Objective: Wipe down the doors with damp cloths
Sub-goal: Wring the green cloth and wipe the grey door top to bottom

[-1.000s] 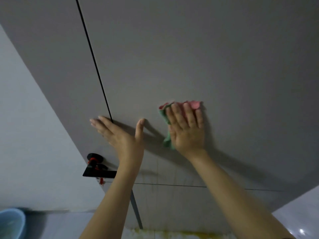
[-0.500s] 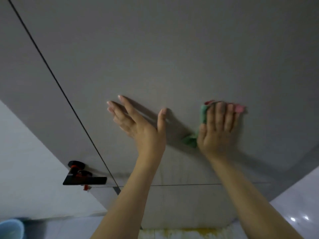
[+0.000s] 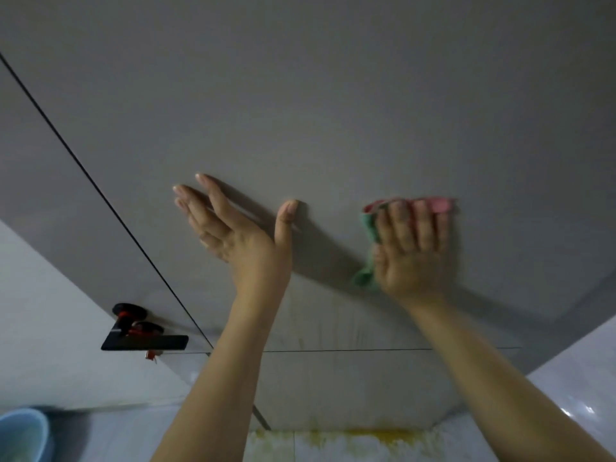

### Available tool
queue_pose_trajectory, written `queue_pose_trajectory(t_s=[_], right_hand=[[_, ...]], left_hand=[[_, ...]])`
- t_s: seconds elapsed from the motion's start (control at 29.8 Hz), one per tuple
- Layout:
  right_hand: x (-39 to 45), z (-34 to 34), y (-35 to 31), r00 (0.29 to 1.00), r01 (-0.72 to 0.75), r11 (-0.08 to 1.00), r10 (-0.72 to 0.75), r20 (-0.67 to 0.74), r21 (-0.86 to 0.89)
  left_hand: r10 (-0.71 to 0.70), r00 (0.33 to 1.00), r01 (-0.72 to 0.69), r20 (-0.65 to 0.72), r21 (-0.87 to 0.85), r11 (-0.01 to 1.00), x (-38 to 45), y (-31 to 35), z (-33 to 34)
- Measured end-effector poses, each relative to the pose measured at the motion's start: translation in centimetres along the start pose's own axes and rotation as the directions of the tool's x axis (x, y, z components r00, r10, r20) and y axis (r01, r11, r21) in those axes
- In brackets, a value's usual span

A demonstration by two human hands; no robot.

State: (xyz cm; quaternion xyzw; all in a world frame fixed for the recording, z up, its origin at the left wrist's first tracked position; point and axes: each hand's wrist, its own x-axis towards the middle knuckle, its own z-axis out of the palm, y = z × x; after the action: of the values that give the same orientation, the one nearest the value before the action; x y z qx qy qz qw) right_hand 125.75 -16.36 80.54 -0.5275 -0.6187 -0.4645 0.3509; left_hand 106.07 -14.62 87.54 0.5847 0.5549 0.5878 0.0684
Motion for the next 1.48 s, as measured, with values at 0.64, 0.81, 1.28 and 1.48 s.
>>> queue_pose_trajectory(t_s=[0.64, 0.81, 1.28, 1.48], right_hand=[[0.9, -1.0, 1.1, 0.750, -0.633, 0.761, 0.648, -0.133, 0.141], [-0.5, -1.4, 4.4, 0.911, -0.399, 0.915, 0.402, -0.088, 0.055], [-4.7, -1.7, 9.9, 0.939, -0.328, 0.943, 0.332, -0.087, 0.058], [-4.5, -1.3, 11.2, 0.712, -0.652, 0.747, 0.662, -0.233, 0.130]], left_hand=[[0.189, 0.977, -0.178, 0.098, -0.111, 0.978, -5.0, 6.0, 3.8], [0.146, 0.986, -0.142, 0.084, -0.050, 0.989, -5.0, 7.0, 6.0], [0.161, 0.987, -0.162, 0.007, 0.067, 0.985, -4.8, 7.0, 6.3], [0.172, 0.985, -0.173, 0.017, 0.096, 0.980, -4.8, 7.2, 6.2]])
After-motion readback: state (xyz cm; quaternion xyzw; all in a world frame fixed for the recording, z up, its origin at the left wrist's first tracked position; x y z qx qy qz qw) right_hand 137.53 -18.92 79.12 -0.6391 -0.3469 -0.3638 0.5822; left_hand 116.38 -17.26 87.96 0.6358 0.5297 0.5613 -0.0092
